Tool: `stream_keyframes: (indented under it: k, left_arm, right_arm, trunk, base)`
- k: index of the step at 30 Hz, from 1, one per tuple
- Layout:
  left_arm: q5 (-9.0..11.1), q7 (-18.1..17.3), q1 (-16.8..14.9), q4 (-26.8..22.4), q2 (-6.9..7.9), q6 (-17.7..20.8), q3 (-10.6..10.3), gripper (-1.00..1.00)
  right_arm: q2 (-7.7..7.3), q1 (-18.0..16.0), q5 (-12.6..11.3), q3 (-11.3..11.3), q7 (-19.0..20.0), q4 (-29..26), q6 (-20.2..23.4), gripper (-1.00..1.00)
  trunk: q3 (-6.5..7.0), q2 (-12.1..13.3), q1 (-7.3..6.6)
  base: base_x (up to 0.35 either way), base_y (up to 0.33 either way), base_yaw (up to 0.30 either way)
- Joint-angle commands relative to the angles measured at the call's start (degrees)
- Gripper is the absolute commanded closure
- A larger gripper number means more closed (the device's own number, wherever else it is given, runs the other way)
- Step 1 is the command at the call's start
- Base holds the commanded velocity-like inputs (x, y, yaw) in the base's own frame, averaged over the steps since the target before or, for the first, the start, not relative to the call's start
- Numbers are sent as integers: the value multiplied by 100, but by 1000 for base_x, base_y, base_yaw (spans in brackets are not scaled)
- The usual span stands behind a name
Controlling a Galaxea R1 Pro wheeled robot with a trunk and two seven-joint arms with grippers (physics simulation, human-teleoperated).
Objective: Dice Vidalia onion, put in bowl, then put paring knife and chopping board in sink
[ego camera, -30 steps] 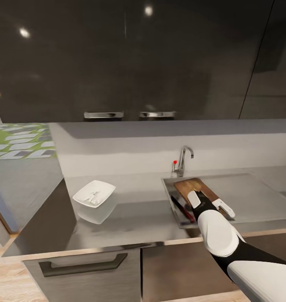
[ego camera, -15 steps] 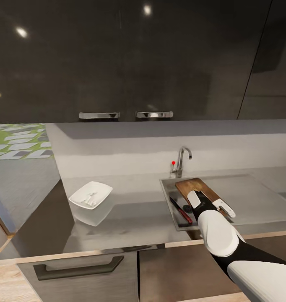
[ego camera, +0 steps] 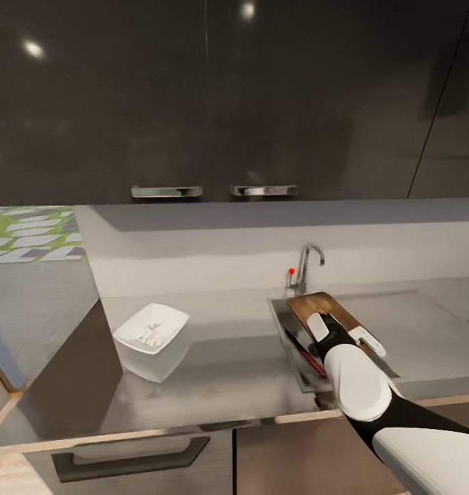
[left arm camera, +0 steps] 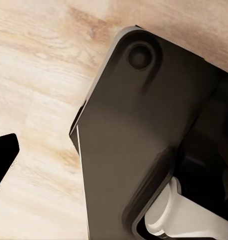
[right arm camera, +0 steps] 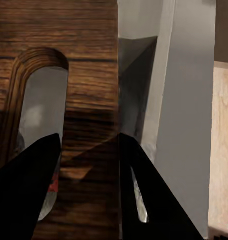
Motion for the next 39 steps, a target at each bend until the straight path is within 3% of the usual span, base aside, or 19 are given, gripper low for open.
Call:
stream_keyframes:
  k: [1,13,17,22,28,39]
  left_arm:
    - [14,16,-6,14,-2,-24,-47,-100]
    - [14,17,-6,14,1,-18,-47,-100]
    - [14,17,-6,14,-6,-16,-47,-100]
    - [14,17,-6,14,-8,-16,-47,-100]
    - [15,17,-6,14,-8,-16,-47,-100]
    - [14,17,-6,14,-12,-23,-47,-100]
  right_arm:
    - [7,-8,61,-41,-2,-7,13,100]
    - [7,-4,86,-90,39,292,14,100]
    - [7,283,80,-94,141,309,13,100]
    - [7,372,65,-95,225,309,20,100]
    - [-103,382,-200,-94,235,309,22,100]
    - [-175,382,-255,-88,227,277,31,100]
  trunk:
    - [-8,-10,6]
    - [-8,-10,6]
    - [-8,-10,6]
    - [-8,-10,6]
    - [-8,-10,6]
    - [-8,-10,6]
  base:
    - [257,168,0]
    - [78,49,0]
    - [0,0,0]
    - [0,0,0]
    - [0,0,0]
    - [27,11,0]
